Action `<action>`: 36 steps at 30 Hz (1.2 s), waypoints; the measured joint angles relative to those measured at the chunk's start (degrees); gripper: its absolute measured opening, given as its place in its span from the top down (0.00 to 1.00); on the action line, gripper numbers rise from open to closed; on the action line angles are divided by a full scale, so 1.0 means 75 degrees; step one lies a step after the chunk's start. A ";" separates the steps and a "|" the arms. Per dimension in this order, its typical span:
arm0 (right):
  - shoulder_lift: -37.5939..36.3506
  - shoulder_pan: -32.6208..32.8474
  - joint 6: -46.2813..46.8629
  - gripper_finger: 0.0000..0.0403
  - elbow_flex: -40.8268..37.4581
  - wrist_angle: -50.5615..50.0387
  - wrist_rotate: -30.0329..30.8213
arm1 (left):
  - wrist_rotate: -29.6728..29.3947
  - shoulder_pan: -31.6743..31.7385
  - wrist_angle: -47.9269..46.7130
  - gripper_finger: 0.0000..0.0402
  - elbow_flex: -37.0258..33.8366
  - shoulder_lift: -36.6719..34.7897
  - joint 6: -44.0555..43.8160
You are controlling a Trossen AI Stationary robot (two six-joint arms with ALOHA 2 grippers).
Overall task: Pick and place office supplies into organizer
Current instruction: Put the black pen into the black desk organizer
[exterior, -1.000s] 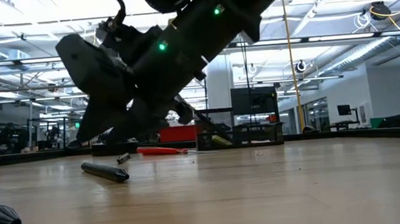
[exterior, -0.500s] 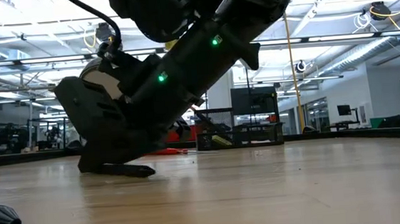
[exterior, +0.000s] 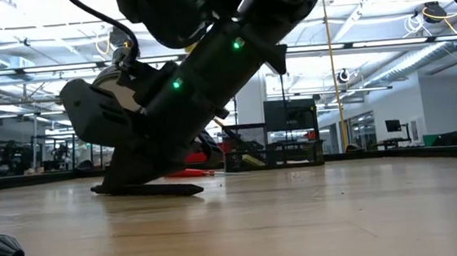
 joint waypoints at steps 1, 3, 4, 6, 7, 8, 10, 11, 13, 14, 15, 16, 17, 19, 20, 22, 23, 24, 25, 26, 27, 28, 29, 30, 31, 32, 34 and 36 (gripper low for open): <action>-0.0050 0.0014 -0.0063 0.95 -0.0003 0.0050 0.0134 | 0.0000 0.0000 0.0000 0.92 0.0000 0.0000 0.0013; -0.0078 0.0014 -0.0271 0.95 -0.0006 0.0363 0.0280 | 0.0000 0.0000 0.0000 0.92 0.0000 -0.0002 0.0016; -0.0117 0.0014 -0.0381 0.95 -0.0006 0.0537 0.0284 | 0.0000 0.0000 0.0000 0.92 0.0000 -0.0002 0.0016; -0.0164 0.0011 -0.0525 0.95 -0.0020 0.0707 0.0269 | 0.0002 0.0000 -0.0003 0.92 0.0000 0.0000 0.0021; -0.0167 0.0011 -0.0561 0.95 -0.0023 0.0776 0.0295 | 0.0000 0.0000 0.0000 0.92 0.0000 -0.0003 0.0019; -0.0188 0.0011 -0.0595 0.95 -0.0026 0.0795 0.0325 | 0.0000 0.0000 0.0000 0.92 0.0000 -0.0003 0.0022; -0.0223 0.0011 -0.0661 0.95 -0.0029 0.0783 0.0328 | 0.0002 0.0000 -0.0006 0.92 0.0000 -0.0003 0.0022; -0.0245 0.0011 -0.0668 0.95 -0.0029 0.0780 0.0324 | 0.0002 0.0000 -0.0006 0.92 0.0000 -0.0003 0.0022; -0.0308 0.0011 -0.0749 0.95 -0.0035 0.0763 0.0330 | 0.0002 0.0000 -0.0009 0.92 0.0000 -0.0003 0.0016; -0.0331 0.0011 -0.0798 0.95 -0.0039 0.0753 0.0338 | 0.0002 0.0000 -0.0009 0.92 0.0000 -0.0003 0.0016; -0.0343 0.0011 -0.0816 0.95 -0.0042 0.0749 0.0362 | 0.0005 0.0000 -0.0009 0.92 0.0000 -0.0003 0.0016; -0.0369 0.0011 -0.0818 0.95 -0.0044 0.0739 0.0378 | 0.0002 0.0000 -0.0009 0.92 0.0000 -0.0003 0.0016; -0.0412 0.0011 -0.0845 0.95 -0.0044 0.0700 0.0381 | 0.0002 0.0000 -0.0009 0.92 0.0000 -0.0003 0.0015; -0.0450 0.0012 -0.0927 0.95 -0.0049 0.0771 0.0426 | 0.0002 0.0000 -0.0006 0.92 0.0000 -0.0003 0.0012; -0.0463 0.0014 -0.0932 0.95 -0.0044 0.0792 0.0509 | 0.0002 0.0000 -0.0008 0.92 0.0000 -0.0003 0.0013; -0.0547 0.0020 -0.0958 0.95 -0.0044 0.0754 0.0622 | 0.0002 0.0000 -0.0006 0.92 0.0000 -0.0003 0.0022; -0.0561 0.0015 -0.0970 0.95 -0.0044 0.0811 0.0619 | 0.0002 0.0000 -0.0006 0.92 0.0000 -0.0003 0.0022; -0.0584 0.0014 -0.0961 0.95 -0.0042 0.0852 0.0626 | 0.0002 0.0000 -0.0006 0.92 0.0000 -0.0003 0.0019; -0.0602 0.0014 -0.0965 0.95 -0.0041 0.0859 0.0640 | 0.0002 0.0000 -0.0006 0.92 0.0000 -0.0003 0.0021; -0.0635 0.0014 -0.0978 0.95 -0.0041 0.0847 0.0640 | 0.0002 0.0000 -0.0007 0.92 0.0000 -0.0003 0.0023; -0.0667 0.0014 -0.0999 0.95 -0.0041 0.0817 0.0638 | 0.0002 0.0000 -0.0006 0.92 0.0000 -0.0003 0.0026; -0.0678 0.0011 -0.1005 0.95 -0.0041 0.0802 0.0635 | 0.0002 0.0000 -0.0010 0.92 0.0000 -0.0003 0.0025; -0.0687 0.0014 -0.0995 0.95 -0.0041 0.0825 0.0638 | 0.0002 0.0000 -0.0013 0.92 0.0000 -0.0003 0.0021; -0.0720 0.0018 -0.0970 0.95 -0.0038 0.0828 0.0643 | 0.0002 0.0000 -0.0017 0.92 0.0000 -0.0003 0.0015; -0.0788 0.0029 -0.0967 0.95 -0.0038 0.0777 0.0643 | 0.0005 0.0000 -0.0012 0.92 0.0000 -0.0003 0.0001; -0.0851 0.0047 -0.0973 0.95 -0.0041 0.0758 0.0649 | 0.0005 0.0000 0.0003 0.92 0.0000 -0.0003 -0.0009; -0.1031 0.0058 -0.0969 0.95 -0.0035 0.0761 0.0701 | 0.0002 0.0000 0.0087 0.92 0.0000 -0.0003 -0.0103; -0.1286 0.0087 -0.1020 0.95 -0.0035 0.0545 0.0853 | 0.0059 0.0000 0.0203 0.92 0.0000 -0.0005 -0.0128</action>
